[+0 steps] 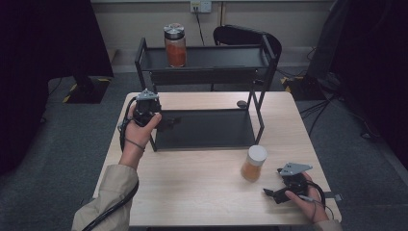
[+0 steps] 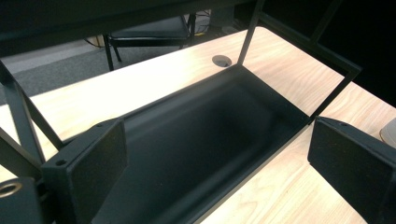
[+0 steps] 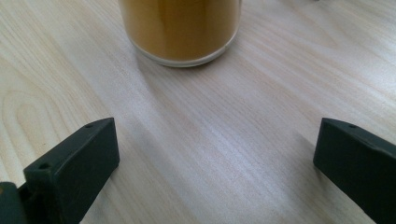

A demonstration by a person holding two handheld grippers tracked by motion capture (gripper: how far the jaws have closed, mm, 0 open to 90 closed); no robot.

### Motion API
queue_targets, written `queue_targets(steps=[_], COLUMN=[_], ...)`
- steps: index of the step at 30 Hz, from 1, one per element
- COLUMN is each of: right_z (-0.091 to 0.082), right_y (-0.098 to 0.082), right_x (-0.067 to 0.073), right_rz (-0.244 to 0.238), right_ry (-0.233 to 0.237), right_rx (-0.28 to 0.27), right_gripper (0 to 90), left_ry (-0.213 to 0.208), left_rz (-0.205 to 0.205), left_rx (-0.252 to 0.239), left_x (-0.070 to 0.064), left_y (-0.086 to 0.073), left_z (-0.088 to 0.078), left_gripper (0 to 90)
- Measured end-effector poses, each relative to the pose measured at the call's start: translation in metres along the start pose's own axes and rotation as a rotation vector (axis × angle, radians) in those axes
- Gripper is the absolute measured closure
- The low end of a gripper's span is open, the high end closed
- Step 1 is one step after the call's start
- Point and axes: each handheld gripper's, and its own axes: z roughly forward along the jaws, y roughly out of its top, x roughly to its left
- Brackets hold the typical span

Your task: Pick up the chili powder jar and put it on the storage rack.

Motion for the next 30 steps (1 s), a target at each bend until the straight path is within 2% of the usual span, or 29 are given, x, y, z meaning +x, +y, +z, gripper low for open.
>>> queue_targets(steps=[15, 20, 30], right_z=[0.0, 0.0, 0.0], right_y=[0.0, 0.0, 0.0], right_x=[0.0, 0.0, 0.0], right_rz=[0.0, 0.0, 0.0], right_ry=[0.0, 0.0, 0.0], right_rx=[0.0, 0.0, 0.002], right_gripper=[0.0, 0.0, 0.0], left_ry=[-0.029, -0.036, -0.055], left_rz=[-0.011, -0.008, -0.01], left_rx=[0.015, 0.042, 0.053], left_x=[0.003, 0.005, 0.006], left_y=[-0.018, -0.024, -0.037], left_z=[0.015, 0.023, 0.031], left_gripper=[4.1, 4.1, 4.1])
